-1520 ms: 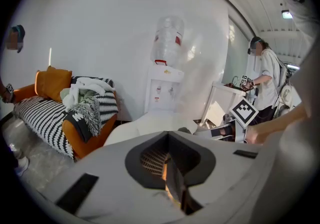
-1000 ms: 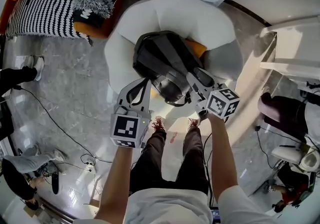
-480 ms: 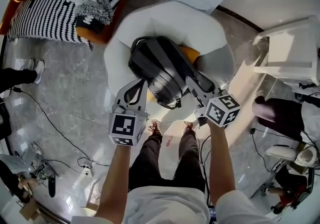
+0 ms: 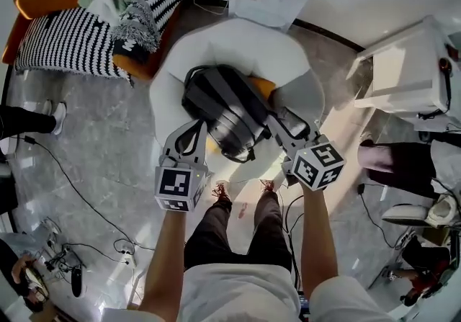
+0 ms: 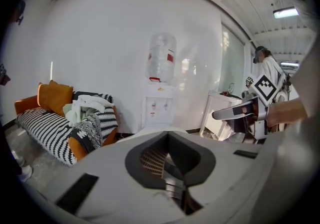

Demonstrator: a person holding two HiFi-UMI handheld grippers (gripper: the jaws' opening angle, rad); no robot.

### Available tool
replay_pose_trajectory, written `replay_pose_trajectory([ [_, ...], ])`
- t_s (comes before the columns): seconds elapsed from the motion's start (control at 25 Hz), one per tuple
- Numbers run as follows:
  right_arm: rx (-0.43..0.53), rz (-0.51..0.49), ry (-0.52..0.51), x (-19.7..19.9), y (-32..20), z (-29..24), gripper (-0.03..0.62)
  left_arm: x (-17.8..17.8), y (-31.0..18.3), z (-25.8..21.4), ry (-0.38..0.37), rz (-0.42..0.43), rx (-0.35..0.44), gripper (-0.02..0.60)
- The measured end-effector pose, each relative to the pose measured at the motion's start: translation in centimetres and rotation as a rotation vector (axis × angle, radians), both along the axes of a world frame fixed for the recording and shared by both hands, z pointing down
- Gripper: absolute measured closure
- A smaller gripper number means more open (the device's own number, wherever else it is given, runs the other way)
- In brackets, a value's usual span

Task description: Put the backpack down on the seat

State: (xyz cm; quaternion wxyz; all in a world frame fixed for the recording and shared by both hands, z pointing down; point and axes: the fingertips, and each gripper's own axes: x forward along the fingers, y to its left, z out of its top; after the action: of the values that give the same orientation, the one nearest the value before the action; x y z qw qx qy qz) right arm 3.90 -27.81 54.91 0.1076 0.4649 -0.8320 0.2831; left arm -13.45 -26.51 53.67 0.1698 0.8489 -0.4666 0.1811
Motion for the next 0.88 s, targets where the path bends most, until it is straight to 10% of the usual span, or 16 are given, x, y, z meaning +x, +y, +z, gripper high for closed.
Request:
replay_pose_trajectory([
  [0.88, 0.257, 0.016, 0.122, -0.4, 5.7, -15.3, 0.533, -3.6, 4.3, -10.5, -0.070, 0.009, 0.160, 0.574],
])
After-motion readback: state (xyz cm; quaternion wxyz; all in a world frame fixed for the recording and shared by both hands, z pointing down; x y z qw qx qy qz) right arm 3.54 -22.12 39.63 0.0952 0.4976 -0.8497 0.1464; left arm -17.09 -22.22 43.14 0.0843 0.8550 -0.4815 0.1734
